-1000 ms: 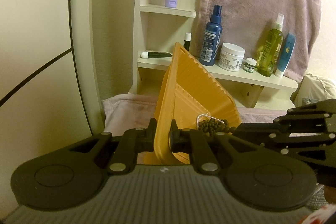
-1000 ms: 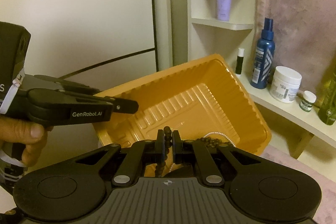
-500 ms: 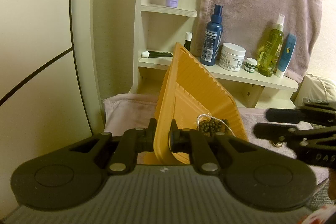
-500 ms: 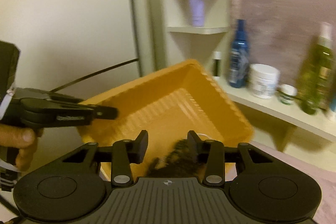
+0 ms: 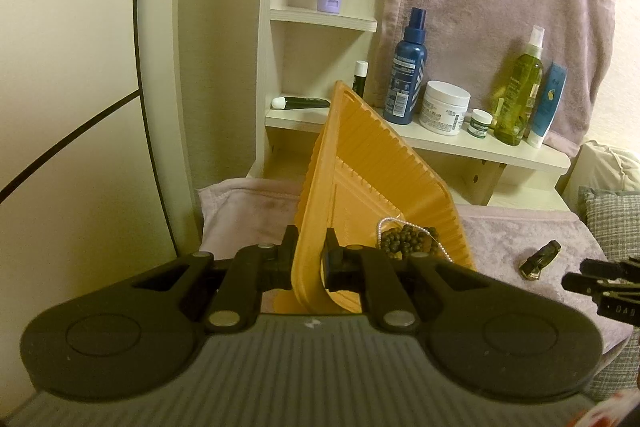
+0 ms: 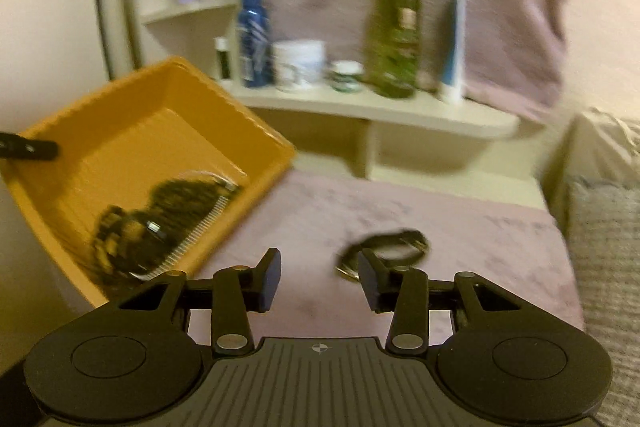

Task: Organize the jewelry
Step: 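Move the open right gripper back over the gold-rimmed watch, then grasp the gold-rimmed watch by its black strap with the right gripper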

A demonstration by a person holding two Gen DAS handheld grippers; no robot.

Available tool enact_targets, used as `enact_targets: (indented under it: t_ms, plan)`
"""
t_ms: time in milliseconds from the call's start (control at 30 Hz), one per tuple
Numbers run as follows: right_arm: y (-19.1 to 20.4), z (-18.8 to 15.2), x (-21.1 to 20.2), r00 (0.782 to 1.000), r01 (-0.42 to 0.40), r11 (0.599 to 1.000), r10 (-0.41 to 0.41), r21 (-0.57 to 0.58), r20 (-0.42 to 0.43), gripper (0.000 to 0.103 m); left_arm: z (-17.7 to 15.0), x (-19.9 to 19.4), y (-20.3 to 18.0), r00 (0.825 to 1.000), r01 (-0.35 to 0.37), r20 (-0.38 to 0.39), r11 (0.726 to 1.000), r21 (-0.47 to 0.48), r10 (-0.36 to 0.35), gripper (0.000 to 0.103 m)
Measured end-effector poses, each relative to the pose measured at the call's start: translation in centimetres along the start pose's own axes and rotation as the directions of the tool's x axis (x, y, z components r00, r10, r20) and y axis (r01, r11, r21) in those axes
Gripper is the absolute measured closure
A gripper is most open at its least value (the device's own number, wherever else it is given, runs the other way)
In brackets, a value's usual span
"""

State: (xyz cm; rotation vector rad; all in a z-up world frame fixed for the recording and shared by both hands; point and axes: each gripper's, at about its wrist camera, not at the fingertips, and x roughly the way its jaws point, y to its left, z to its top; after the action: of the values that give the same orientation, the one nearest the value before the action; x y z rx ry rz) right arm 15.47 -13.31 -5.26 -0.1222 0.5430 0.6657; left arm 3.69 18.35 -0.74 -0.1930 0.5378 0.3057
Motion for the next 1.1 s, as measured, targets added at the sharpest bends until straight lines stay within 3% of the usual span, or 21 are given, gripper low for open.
enact_targets:
  t_ms: [167, 267, 633, 1100]
  plan:
    - [-1.2, -1.2, 0.0, 0.999, 0.044, 0.999, -0.044, 0.005, -0.003, 0.031, 0.0, 0.0, 0.0, 1.0, -0.002, 0.0, 1.0, 0.002, 0.002, 0.093]
    - [-1.9, -1.4, 0.6, 0.999, 0.048, 0.998, -0.048, 0.029, -0.005, 0.025, 0.0, 0.0, 0.0, 1.0, -0.002, 0.0, 1.0, 0.003, 0.002, 0.093]
    - [-4.3, -0.7, 4.2, 0.999, 0.028, 0.989, -0.025, 0.147, -0.023, 0.021, 0.0, 0.0, -0.2, 1.0, -0.008, -0.005, 1.0, 0.013, 0.008, 0.093]
    - [-5.9, -0.2, 8.1, 0.998, 0.019, 0.98, -0.009, 0.199, -0.054, 0.021, 0.0, 0.0, 0.0, 1.0, -0.011, -0.013, 1.0, 0.009, 0.011, 0.093]
